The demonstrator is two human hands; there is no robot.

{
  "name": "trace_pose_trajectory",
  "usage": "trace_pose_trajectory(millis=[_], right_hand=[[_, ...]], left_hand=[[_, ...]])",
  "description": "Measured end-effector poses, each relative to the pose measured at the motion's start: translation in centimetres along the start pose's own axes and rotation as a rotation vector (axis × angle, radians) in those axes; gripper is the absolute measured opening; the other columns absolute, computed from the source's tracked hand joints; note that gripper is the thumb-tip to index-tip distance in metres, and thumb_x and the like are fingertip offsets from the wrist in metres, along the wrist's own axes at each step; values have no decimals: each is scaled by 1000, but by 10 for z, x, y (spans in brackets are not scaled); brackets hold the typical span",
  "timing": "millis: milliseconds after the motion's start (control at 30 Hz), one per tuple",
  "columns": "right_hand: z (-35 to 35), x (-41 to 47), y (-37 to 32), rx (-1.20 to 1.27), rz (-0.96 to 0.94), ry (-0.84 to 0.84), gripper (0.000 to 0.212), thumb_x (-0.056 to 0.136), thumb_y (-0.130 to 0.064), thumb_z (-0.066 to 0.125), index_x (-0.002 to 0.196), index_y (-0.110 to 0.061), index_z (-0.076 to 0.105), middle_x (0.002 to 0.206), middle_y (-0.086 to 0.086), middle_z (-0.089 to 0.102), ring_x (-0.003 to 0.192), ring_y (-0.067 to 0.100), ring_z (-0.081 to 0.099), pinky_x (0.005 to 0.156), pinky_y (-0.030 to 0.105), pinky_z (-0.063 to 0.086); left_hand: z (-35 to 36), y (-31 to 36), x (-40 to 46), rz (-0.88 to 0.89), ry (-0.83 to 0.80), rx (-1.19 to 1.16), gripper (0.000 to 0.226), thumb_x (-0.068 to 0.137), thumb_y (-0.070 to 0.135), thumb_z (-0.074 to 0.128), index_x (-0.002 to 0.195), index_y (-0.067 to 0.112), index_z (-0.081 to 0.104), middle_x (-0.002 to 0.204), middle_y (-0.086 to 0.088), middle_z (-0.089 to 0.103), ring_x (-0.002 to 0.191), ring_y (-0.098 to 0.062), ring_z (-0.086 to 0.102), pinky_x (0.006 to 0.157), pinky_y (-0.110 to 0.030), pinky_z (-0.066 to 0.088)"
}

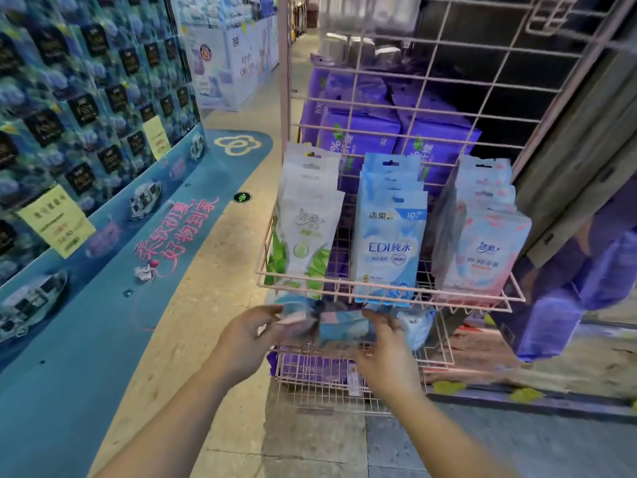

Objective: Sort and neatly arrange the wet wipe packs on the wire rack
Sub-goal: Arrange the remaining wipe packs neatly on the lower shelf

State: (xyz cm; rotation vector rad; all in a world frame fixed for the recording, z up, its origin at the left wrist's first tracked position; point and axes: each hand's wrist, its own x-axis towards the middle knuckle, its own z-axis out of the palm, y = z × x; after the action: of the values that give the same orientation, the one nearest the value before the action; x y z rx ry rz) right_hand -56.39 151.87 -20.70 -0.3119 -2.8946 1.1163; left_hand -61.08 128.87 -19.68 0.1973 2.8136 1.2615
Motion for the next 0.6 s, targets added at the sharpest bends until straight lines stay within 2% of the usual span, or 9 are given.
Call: trace_pose_trajectory(millis=[67,133,200,300,367,433,467,500,600], right_hand=[[-2,-8,-10,122,19,-80,68,76,-38,74,136,-29,45,122,-3,54,86,5,57,80,23,49],[-7,-15,-21,318,129,-244,84,71,-45,78,142,-31,36,127,-4,54,97,8,61,83,24,50],[-12,-20,-30,548,202,-383,95,69,-39,83,146,-34,28,136,-4,47,110,10,58,90,26,49],[-24,-23,-35,638,156,-421,78,68,-21,85,131,-36,42,122,-8,59,106,8,63,90,27,53],[-37,-26,-38,734,172,-441,59,65,-15,86,117,-17,58,105,2,72,91,17,68,79,30,57],[-55,-29,-40,820,172,-436,57,59,-18,85,107,-1,60,92,12,74,81,24,68,69,35,56],[-67,-29,-41,830,153,-408,55,58,-18,85,103,2,61,88,14,73,78,26,67,67,36,55],[-79,-29,-43,824,125,-379,49,61,-15,84,101,2,61,85,16,73,77,29,66,67,39,54],[-117,-26,-47,760,52,-309,19,76,-2,76,93,-5,69,89,17,74,79,30,67,74,45,56]], left_hand=[[-22,16,-7,-64,-69,-245,22,92,13,59,70,18,60,71,5,61,66,-6,54,58,-12,43],[-40,27,-13,-157,-119,-479,24,93,7,54,70,8,56,61,1,57,61,-12,55,56,-16,50],[-53,36,-18,-238,-170,-635,22,95,7,51,74,3,53,58,-1,57,58,-13,59,57,-23,55],[-58,45,-23,-329,-214,-858,24,96,11,47,74,4,50,58,-7,55,52,-16,58,53,-29,56],[-57,52,-27,-377,-235,-1016,22,96,13,45,76,5,51,63,-10,59,54,-17,61,51,-30,57],[-56,56,-30,-384,-282,-1121,12,94,14,51,89,5,56,76,-14,66,64,-21,67,55,-32,58],[-57,57,-31,-355,-315,-1133,12,90,14,58,99,6,59,85,-15,68,70,-23,67,58,-34,58],[-58,60,-30,-310,-347,-1089,26,83,13,65,108,10,60,93,-17,69,75,-24,66,60,-34,58],[-64,81,-22,-119,-362,-725,47,68,12,73,113,17,62,98,-14,73,79,-18,67,63,-24,54]])
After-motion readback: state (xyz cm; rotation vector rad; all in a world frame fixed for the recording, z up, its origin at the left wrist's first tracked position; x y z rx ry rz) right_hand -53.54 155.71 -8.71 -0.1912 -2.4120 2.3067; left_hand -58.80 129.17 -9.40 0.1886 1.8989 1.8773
